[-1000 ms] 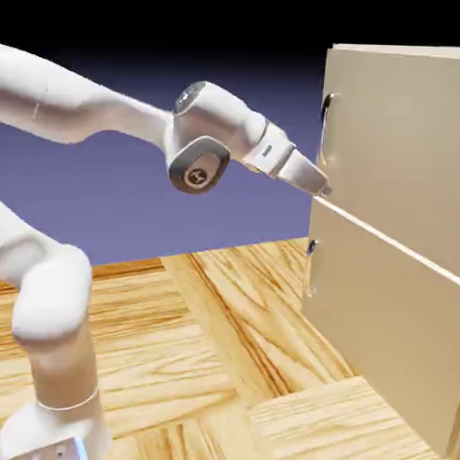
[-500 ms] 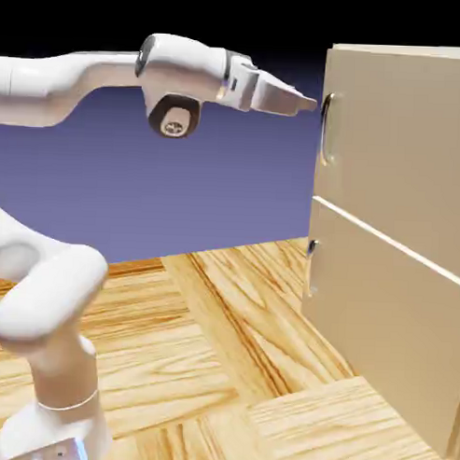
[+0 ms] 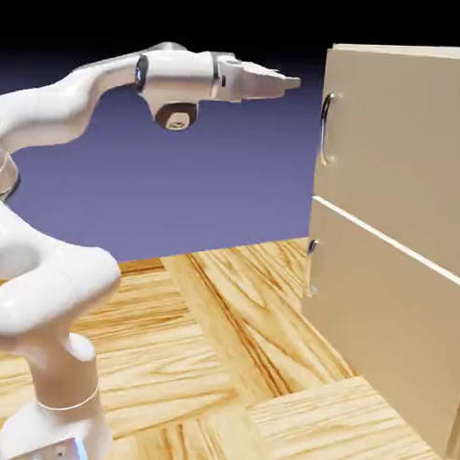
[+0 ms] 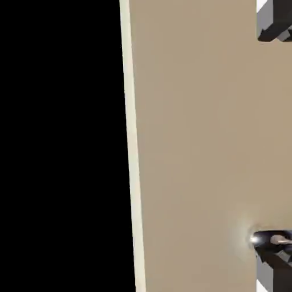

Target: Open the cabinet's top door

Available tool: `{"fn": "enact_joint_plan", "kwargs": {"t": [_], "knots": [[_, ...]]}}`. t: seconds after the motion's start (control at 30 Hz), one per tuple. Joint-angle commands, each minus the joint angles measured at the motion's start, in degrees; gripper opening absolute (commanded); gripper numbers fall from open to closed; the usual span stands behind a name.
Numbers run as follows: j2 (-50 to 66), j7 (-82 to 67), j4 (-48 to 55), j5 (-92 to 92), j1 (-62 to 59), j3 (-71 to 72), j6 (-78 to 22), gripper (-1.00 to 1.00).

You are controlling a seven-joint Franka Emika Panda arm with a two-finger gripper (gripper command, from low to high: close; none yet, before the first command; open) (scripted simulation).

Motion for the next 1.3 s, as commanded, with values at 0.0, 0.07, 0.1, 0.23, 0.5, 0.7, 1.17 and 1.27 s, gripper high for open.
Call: {"fn": "enact_joint_plan", "kwargs": {"t": [0.0,0.07,0.1,0.23,0.5,0.7,1.17,1.27], "knots": [[-0.84,-1.11,0.76,2.50,-1.37,1.38,-0.17,0.00],[-2.51,-3.32,2.29,7.48,-4.10,4.15,-0.52,0.00],[-3.34,-4.42,3.06,9.97,-5.46,5.53,-0.69,0.00],[-6.68,-8.85,6.11,19.94,-10.92,11.06,-1.39,0.00],[-9.39,-11.74,14.21,28.92,-21.59,17.21,-2.49,0.00],[-10.42,-13.90,12.72,31.66,-21.46,16.05,-6.07,-1.00],[-14.08,-27.22,-16.36,35.16,0.90,1.73,-28.99,-1.00],[-14.91,-29.31,-22.59,32.84,5.69,-2.96,-34.44,-1.00]]}}
